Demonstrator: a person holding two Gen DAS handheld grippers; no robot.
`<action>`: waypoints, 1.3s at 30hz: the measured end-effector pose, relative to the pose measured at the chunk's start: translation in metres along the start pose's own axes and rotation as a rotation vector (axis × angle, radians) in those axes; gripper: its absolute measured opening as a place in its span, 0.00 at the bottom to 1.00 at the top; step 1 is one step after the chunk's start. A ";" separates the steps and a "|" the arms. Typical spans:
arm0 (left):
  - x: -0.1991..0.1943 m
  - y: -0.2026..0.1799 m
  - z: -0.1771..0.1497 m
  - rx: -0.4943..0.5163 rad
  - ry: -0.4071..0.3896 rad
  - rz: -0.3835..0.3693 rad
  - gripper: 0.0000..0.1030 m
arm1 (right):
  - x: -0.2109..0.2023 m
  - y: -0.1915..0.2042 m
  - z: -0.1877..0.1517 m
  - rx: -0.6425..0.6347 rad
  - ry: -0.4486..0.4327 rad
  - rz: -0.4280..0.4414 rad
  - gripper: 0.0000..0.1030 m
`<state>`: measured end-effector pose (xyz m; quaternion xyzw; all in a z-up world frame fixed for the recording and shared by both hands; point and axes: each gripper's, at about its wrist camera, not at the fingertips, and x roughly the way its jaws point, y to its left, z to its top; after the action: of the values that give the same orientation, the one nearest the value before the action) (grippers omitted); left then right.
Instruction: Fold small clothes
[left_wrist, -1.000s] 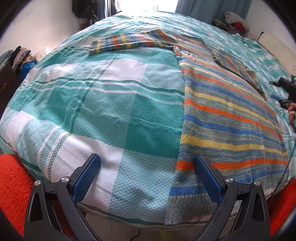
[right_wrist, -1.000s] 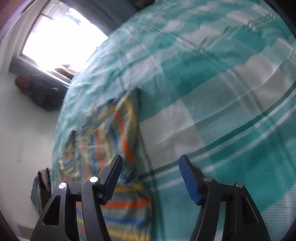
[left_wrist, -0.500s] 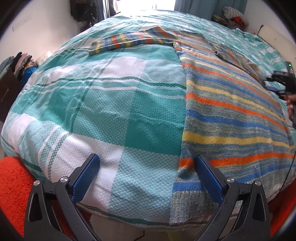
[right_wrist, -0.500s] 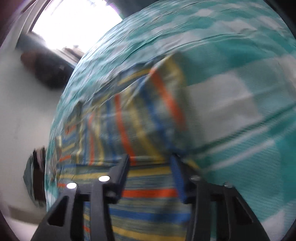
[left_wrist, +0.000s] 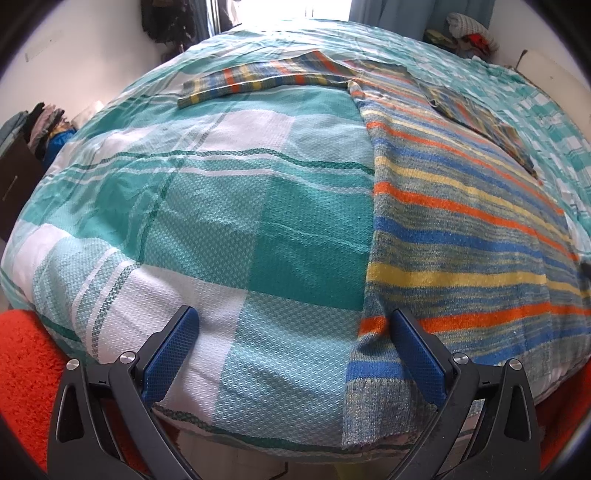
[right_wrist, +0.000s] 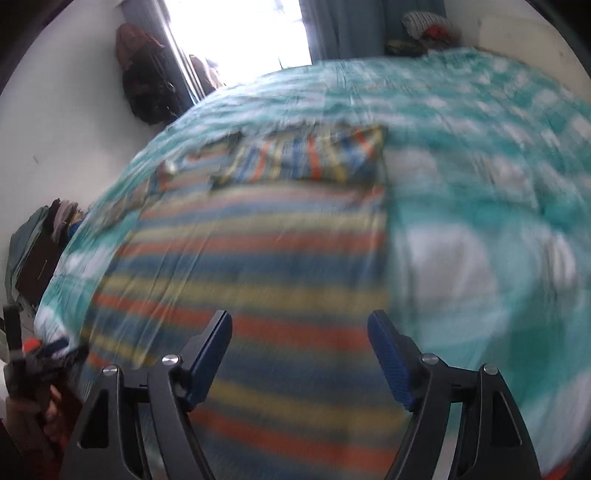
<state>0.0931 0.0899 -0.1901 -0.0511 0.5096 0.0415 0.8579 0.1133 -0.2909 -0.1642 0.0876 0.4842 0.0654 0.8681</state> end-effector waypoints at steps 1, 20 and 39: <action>0.000 0.000 0.000 -0.002 0.000 -0.001 1.00 | 0.004 0.001 -0.011 0.020 0.027 -0.007 0.76; 0.001 0.001 -0.004 0.012 -0.023 -0.027 1.00 | -0.023 0.012 -0.031 -0.119 -0.136 -0.153 0.87; -0.009 0.006 0.001 -0.033 -0.035 -0.076 1.00 | -0.022 0.038 -0.036 -0.244 -0.195 -0.133 0.92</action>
<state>0.0891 0.0958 -0.1816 -0.0841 0.4915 0.0181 0.8666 0.0697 -0.2547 -0.1564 -0.0449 0.3908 0.0574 0.9176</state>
